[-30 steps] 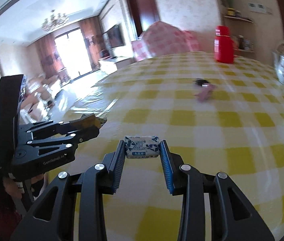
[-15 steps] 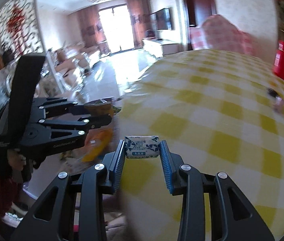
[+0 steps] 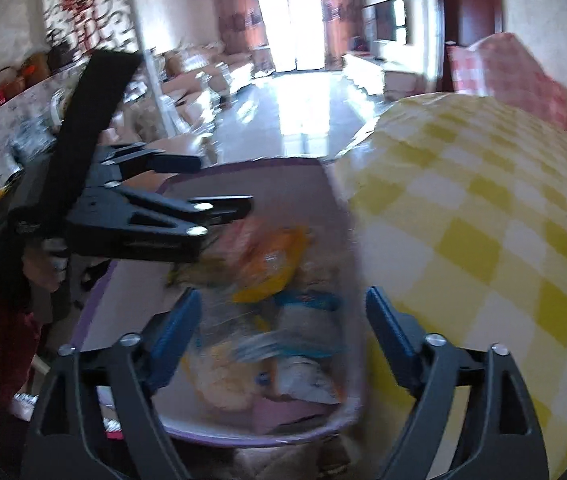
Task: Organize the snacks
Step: 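Open both grippers to drop the snacks into the purple box, then move both open grippers back toward the pink bar and black candy, then grasp the pink wrapped bar with the right gripper while the left grasps the black candy, then lift the pink bar and black candy and carry them over the purple box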
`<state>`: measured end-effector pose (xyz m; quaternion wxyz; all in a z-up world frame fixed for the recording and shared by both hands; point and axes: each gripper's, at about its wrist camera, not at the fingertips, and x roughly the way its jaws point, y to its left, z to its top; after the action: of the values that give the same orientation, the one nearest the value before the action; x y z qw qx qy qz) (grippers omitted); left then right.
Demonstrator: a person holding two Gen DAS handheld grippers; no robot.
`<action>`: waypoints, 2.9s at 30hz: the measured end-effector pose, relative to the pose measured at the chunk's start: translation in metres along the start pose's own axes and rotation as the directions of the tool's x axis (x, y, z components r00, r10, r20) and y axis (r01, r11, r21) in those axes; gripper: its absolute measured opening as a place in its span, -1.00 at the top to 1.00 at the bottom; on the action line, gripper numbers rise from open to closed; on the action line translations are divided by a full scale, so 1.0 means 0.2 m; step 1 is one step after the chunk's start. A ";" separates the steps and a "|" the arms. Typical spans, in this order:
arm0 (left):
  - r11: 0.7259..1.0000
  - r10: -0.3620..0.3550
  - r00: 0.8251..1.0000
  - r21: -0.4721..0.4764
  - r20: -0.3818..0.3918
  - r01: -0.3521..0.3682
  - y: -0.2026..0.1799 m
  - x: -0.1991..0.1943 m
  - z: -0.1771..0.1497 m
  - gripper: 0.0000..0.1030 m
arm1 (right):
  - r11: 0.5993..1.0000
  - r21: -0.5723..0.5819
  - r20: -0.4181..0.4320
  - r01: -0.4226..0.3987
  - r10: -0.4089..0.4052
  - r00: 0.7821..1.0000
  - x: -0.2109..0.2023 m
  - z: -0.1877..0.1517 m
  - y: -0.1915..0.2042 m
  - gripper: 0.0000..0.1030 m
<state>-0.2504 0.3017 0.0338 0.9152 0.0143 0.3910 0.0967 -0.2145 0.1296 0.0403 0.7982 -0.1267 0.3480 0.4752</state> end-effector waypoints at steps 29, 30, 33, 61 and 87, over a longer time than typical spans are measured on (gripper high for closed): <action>0.943 -0.218 0.971 0.233 -0.102 0.237 -1.42 0.74 0.89 -0.82 | 0.547 0.740 -0.156 0.392 -0.427 0.891 -0.33 -0.15 -2.23 -0.68; 0.944 -0.219 0.971 0.231 -0.100 0.237 -1.42 0.75 0.90 -0.82 | 0.542 0.743 -0.160 0.394 -0.427 0.890 -0.30 -0.12 -2.24 -0.68; 0.943 -0.215 0.973 0.239 -0.086 0.230 -1.43 0.79 0.94 -0.82 | 0.529 0.747 -0.175 0.404 -0.429 0.886 -0.22 -0.03 -2.31 -0.68; 0.952 -0.306 0.946 -0.004 -0.104 0.307 -1.99 1.21 1.38 -0.82 | 0.585 0.563 -0.179 0.584 -0.603 0.777 -0.73 -0.40 -2.18 0.58; 0.718 -0.425 0.864 0.480 -0.271 0.504 -2.27 1.50 1.61 0.43 | 0.630 0.625 -0.131 0.460 -0.497 0.858 -0.75 -0.44 -2.20 0.58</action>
<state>0.2599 -0.0714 -0.0030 0.8385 0.1631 0.4567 -0.2485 0.0734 -0.2450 0.0216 0.8986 0.0765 0.4196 0.1027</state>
